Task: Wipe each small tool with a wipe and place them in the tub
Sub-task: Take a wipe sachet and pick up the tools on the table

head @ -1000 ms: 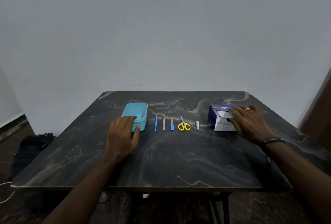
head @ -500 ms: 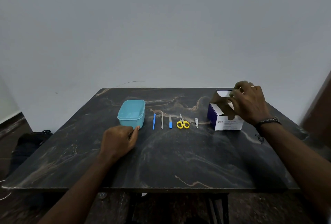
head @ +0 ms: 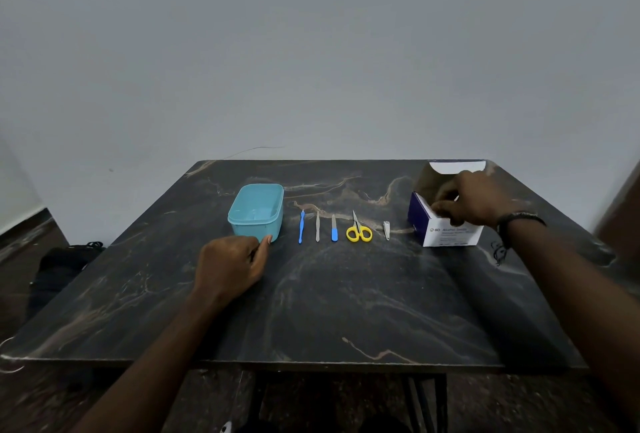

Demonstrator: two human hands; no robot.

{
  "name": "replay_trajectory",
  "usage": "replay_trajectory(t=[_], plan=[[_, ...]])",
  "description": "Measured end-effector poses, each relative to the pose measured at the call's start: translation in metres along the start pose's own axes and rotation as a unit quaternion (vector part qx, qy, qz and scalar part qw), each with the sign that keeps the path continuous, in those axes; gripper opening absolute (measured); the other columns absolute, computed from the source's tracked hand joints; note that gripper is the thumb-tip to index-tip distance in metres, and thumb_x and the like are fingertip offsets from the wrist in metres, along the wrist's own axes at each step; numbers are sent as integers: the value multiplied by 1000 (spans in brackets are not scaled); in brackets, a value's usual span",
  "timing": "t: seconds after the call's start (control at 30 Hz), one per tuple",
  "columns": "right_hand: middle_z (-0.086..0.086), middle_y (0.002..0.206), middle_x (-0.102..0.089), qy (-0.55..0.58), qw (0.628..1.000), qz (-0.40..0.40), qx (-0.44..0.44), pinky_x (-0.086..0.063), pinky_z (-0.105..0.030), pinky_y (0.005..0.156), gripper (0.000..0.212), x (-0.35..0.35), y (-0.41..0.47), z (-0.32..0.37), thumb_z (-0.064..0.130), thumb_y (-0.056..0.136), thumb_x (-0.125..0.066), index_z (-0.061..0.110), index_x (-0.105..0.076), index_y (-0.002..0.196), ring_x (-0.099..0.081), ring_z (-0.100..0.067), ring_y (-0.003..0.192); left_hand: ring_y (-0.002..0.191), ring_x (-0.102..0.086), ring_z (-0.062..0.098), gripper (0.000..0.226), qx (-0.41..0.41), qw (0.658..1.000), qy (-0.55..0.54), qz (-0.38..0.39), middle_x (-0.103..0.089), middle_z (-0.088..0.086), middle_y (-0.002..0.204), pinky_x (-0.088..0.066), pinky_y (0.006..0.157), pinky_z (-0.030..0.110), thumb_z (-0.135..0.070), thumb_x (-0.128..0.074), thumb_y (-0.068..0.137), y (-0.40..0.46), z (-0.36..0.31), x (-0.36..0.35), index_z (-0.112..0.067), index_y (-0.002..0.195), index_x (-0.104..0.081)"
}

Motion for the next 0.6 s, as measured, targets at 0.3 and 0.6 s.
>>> replay_trajectory(t=[0.3,0.6], plan=[[-7,97,-73,-132,973,187,8,-49,-32,70,33,-2,15,0,-3,72,-59,13,-74,97,-64,-26,91,34,-28,-1,37,12,1000,-8,11,-44,-9,42,-21,44,10,-19,-74,82,2,0,-2,-16,49,-57],[1,81,-55,-189,956,220,-45,-39,-20,58,31,-5,17,12,-1,80,-60,6,-66,109,-53,-20,86,34,-30,0,37,22,1000,0,8,-48,-7,42,-22,43,11,-21,-72,84,1,5,-4,-15,50,-58]])
Point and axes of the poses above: each hand's wrist, its own y-axis towards the middle knuckle, its own x-axis out of the back of the hand, z = x × y, the point moved 2 cm from there along y, towards the middle knuckle
